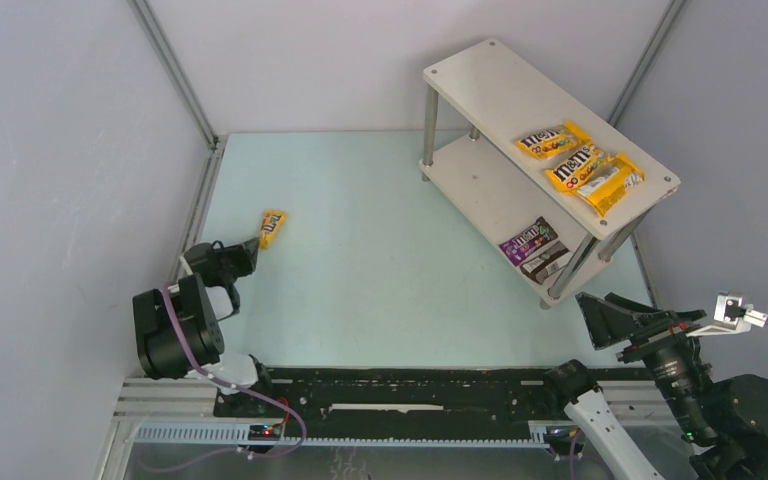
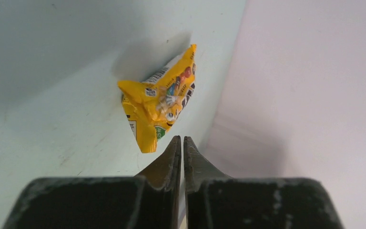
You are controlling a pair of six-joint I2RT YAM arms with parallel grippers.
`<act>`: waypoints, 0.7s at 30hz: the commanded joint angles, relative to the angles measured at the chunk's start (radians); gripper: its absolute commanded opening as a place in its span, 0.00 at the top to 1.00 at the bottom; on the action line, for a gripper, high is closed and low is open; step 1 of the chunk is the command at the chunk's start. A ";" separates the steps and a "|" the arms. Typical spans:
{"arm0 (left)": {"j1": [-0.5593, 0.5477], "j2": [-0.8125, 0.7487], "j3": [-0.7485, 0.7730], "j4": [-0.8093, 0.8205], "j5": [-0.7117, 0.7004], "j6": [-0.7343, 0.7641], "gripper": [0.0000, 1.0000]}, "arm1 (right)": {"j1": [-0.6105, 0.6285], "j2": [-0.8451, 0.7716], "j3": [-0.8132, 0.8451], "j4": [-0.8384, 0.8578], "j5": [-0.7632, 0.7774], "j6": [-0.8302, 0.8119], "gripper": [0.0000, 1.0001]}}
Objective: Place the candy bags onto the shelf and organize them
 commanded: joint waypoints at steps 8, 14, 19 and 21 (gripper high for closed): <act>0.007 -0.013 -0.025 0.040 0.029 -0.008 0.89 | 0.009 -0.003 0.000 0.028 -0.002 0.018 0.02; 0.006 0.046 0.035 -0.132 0.067 -0.023 0.54 | 0.009 0.000 0.000 0.035 -0.007 0.019 0.02; -0.002 0.029 0.057 -0.212 0.009 -0.015 0.25 | 0.009 0.007 0.001 0.041 -0.013 0.018 0.02; -0.008 0.049 0.080 -0.217 0.006 -0.020 0.23 | 0.009 0.010 0.001 0.043 -0.014 0.016 0.02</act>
